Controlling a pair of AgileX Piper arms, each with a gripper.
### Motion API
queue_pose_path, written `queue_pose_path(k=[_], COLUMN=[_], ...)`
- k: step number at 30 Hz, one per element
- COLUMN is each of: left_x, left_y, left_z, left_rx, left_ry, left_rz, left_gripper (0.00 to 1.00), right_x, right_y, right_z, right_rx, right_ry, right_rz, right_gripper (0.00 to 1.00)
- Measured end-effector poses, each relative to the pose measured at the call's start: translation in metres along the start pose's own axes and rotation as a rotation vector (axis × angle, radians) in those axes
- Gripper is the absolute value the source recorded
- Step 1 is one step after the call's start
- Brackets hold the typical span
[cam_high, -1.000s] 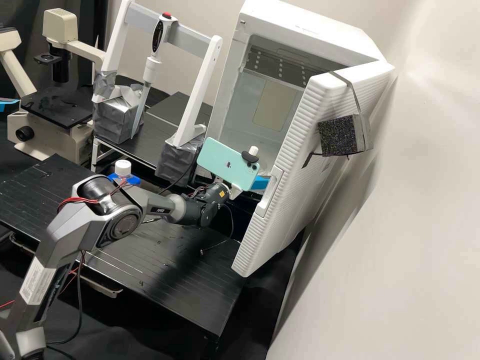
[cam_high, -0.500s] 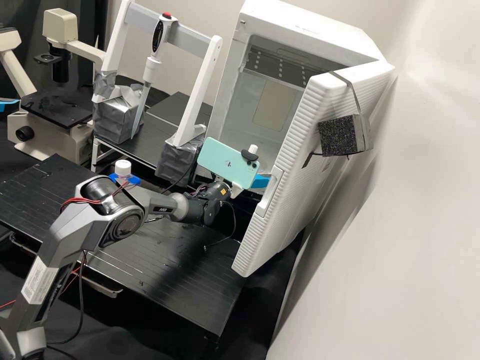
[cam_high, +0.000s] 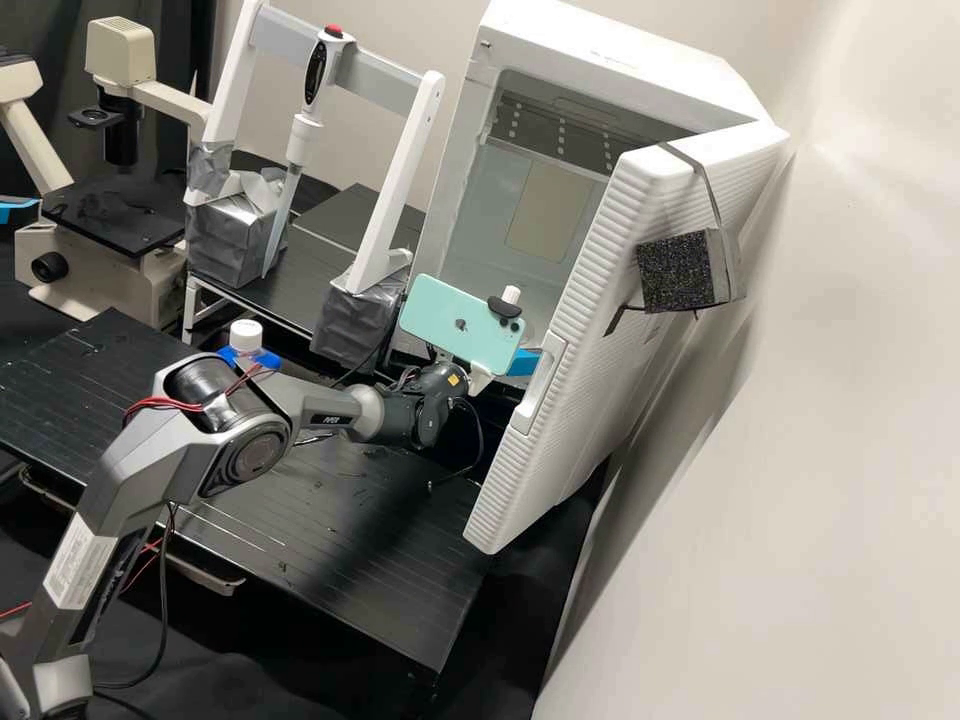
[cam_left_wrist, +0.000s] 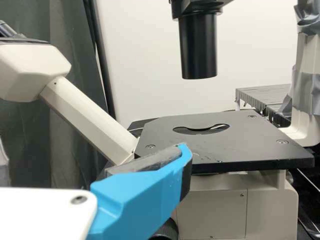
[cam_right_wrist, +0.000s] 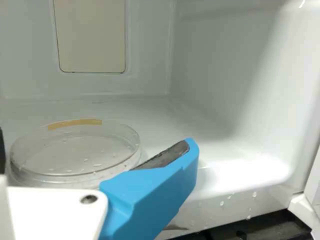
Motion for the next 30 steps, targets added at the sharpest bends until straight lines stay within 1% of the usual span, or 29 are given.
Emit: queue_pose_path(k=[1, 4, 8, 30], left_x=[0.0, 0.0, 0.0, 0.0], left_y=[0.0, 0.0, 0.0, 0.0], left_z=[0.0, 0.0, 0.0, 0.0], left_rx=[0.0, 0.0, 0.0, 0.0], left_ry=[0.0, 0.0, 0.0, 0.0], left_rz=[0.0, 0.0, 0.0, 0.0], left_gripper=[1.0, 1.0, 1.0, 1.0], right_x=[0.0004, 0.0007, 0.0012, 0.0012], right_y=[-0.0008, -0.0009, -0.0023, -0.0031], right_z=[0.0009, 0.0027, 0.0039, 0.0037], right_rx=[-0.001, 0.013, 0.016, 0.017], right_ry=[-0.003, -0.006, -0.008, -0.005], right_rz=[-0.004, -0.005, -0.01, -0.018], right_gripper=[0.0, 0.0, 0.0, 0.0])
